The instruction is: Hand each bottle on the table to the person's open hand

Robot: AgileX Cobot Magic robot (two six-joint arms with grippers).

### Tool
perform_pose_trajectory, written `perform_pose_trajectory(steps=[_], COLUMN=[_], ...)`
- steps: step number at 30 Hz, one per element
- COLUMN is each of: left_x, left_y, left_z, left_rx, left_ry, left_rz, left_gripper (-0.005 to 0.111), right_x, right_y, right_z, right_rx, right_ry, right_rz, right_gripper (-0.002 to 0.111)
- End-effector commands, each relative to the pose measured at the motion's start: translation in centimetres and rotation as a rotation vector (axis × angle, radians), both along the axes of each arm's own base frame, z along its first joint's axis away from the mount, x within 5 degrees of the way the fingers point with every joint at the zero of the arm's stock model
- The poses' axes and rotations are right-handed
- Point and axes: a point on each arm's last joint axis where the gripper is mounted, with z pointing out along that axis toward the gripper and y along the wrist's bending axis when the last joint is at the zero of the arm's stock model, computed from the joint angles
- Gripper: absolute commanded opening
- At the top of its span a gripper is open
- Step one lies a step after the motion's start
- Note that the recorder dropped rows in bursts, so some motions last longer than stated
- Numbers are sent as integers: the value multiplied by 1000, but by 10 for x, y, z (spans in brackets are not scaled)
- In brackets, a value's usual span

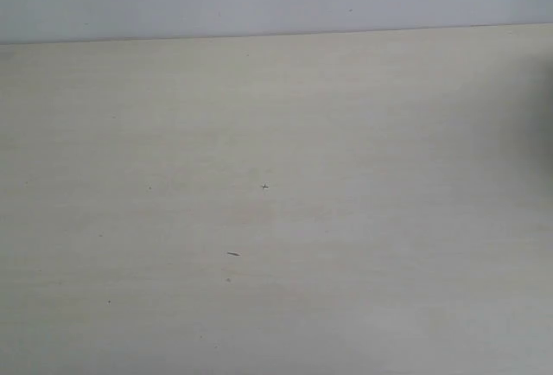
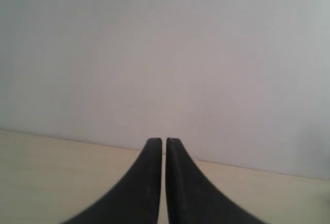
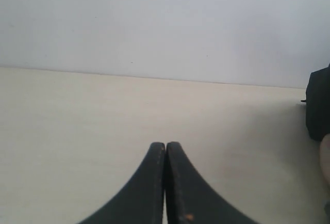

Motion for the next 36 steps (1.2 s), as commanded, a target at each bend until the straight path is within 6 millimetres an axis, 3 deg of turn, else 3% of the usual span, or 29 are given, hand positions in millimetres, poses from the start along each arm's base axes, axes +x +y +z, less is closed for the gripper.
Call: perform_pose_trajectory(steps=[1, 9, 14, 36], left_x=[0, 0, 1, 1], left_y=[2, 5, 5, 5], left_z=[-4, -5, -7, -7], left_rx=[108, 27, 111, 111], left_ry=[27, 48, 71, 71], left_rz=[60, 104, 114, 114], left_gripper=[5, 5, 5, 5], right_x=[0, 0, 0, 0], right_y=[1, 1, 1, 1], right_z=[1, 1, 1, 1], right_rx=[-3, -3, -3, -1], right_ry=[-17, -17, -17, -17], right_rz=[9, 9, 9, 8], right_gripper=[0, 0, 0, 0])
